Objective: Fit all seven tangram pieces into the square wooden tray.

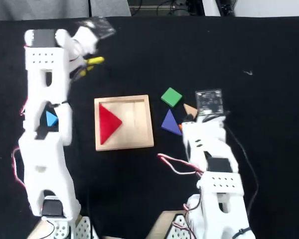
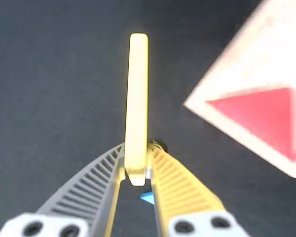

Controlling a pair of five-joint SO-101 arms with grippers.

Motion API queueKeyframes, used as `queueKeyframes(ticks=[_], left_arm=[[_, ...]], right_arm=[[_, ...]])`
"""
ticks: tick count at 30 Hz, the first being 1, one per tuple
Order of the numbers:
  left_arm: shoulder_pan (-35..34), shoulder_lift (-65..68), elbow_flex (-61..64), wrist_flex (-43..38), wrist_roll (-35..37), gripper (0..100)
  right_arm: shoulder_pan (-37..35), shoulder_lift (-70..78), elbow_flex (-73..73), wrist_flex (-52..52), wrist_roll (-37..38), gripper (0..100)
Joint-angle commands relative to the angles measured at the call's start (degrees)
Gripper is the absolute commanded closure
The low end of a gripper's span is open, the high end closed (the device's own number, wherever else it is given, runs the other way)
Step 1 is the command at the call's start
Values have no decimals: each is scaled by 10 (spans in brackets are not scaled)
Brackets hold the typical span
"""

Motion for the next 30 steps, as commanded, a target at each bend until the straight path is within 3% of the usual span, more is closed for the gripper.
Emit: queueKeyframes(ticks=[1, 5, 9, 18, 30], left_arm=[[120, -212, 212, 7, -15, 971], [229, -329, 385, 4, -21, 971], [280, -324, 460, 0, -19, 971], [280, -218, 527, -119, -12, 971], [235, -169, 566, -156, -65, 971]], right_arm=[[52, -14, -27, -12, -54, 877], [88, -14, -36, 2, -73, 876], [91, -13, -51, 28, -80, 877], [95, -10, -39, -3, -77, 877], [95, -10, -30, -21, -76, 877]])
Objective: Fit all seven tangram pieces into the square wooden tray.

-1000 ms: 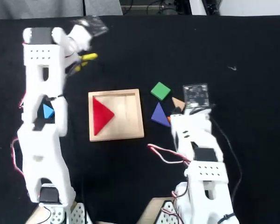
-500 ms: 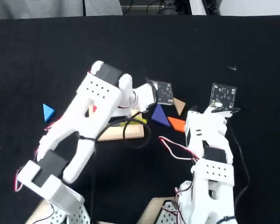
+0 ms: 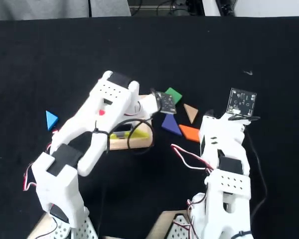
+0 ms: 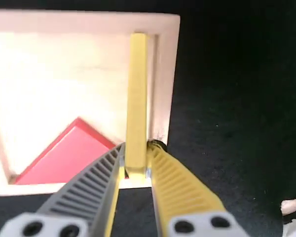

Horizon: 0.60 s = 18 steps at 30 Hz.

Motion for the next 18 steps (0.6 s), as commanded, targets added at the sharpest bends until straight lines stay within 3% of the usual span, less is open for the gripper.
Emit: queueKeyframes(ticks=[1, 18], left_arm=[[-2, -5, 22, -25, -23, 971], [11, 0, 45, -33, -23, 970]], right_arm=[[5, -10, -13, -14, -3, 877], [4, -10, -9, -15, -2, 877]])
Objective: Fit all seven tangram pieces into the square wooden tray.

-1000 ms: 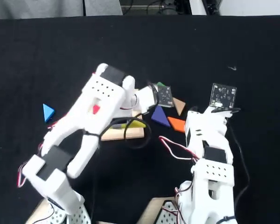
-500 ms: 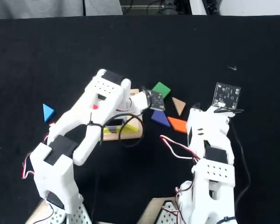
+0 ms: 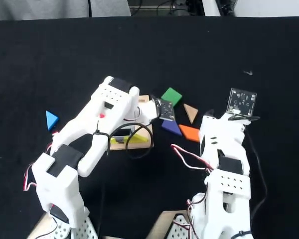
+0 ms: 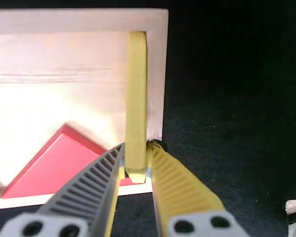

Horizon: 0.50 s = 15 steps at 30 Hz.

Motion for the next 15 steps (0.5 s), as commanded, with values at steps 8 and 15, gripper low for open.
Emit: queueKeyframes(ticks=[8, 15], left_arm=[[-10, -3, 4, -1, 22, 970], [-14, -4, 22, -4, 22, 866]], right_arm=[[4, -10, -8, -16, -2, 877], [4, -10, -8, -16, -2, 877]])
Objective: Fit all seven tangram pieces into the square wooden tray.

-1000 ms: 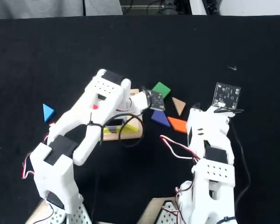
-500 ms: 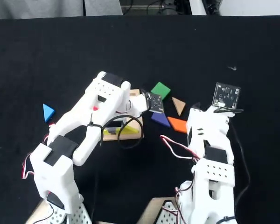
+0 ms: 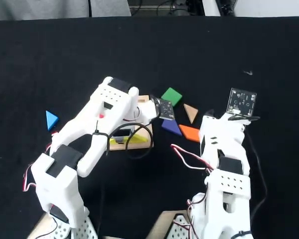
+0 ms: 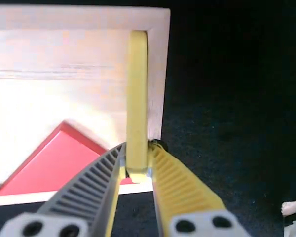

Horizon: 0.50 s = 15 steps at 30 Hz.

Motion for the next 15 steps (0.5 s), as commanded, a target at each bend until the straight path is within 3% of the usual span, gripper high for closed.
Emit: queueKeyframes(ticks=[1, 15], left_arm=[[-10, -4, 13, -4, 7, 841], [-72, -2, -67, -4, -14, 809]], right_arm=[[4, -10, -8, -16, -2, 877], [-15, -10, -7, -15, 21, 877]])
